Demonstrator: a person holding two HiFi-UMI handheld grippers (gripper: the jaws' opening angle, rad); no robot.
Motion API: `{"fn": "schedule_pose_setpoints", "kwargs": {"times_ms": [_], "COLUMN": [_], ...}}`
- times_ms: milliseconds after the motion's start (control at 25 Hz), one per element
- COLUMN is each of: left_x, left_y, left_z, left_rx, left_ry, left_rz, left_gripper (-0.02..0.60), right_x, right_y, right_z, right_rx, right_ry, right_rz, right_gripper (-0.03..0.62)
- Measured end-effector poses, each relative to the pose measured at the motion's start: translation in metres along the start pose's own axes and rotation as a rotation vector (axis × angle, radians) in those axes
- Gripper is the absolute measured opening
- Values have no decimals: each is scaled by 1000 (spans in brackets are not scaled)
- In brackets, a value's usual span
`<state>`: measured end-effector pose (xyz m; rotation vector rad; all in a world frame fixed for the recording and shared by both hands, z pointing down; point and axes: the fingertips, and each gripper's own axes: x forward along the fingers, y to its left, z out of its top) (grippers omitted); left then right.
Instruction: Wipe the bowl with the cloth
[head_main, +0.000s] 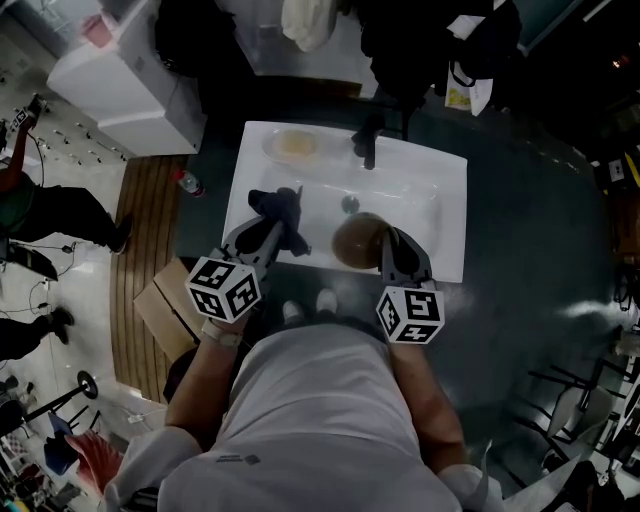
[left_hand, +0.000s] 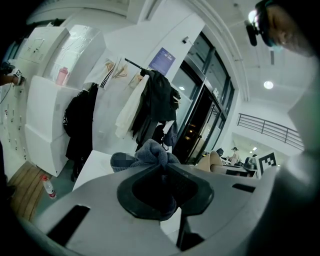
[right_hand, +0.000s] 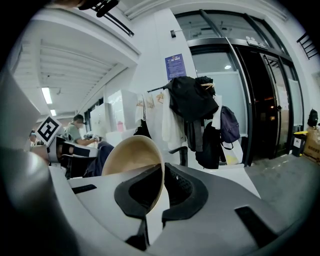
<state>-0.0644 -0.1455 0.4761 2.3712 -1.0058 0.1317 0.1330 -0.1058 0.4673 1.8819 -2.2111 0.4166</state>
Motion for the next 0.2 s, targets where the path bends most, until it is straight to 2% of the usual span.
{"fn": "schedule_pose_setpoints", "kwargs": {"times_ms": [200], "left_x": [-4], "left_y": [-2], "left_z": [-3], "left_rx": [-4], "left_ry": [-3], "left_rz": [-3], "left_gripper": [41], "right_x": [-2], "right_y": [1], "right_z": [-3], "right_rx": [3], "right_ry": [7], "right_rz": [-7], "right_gripper": [31]}}
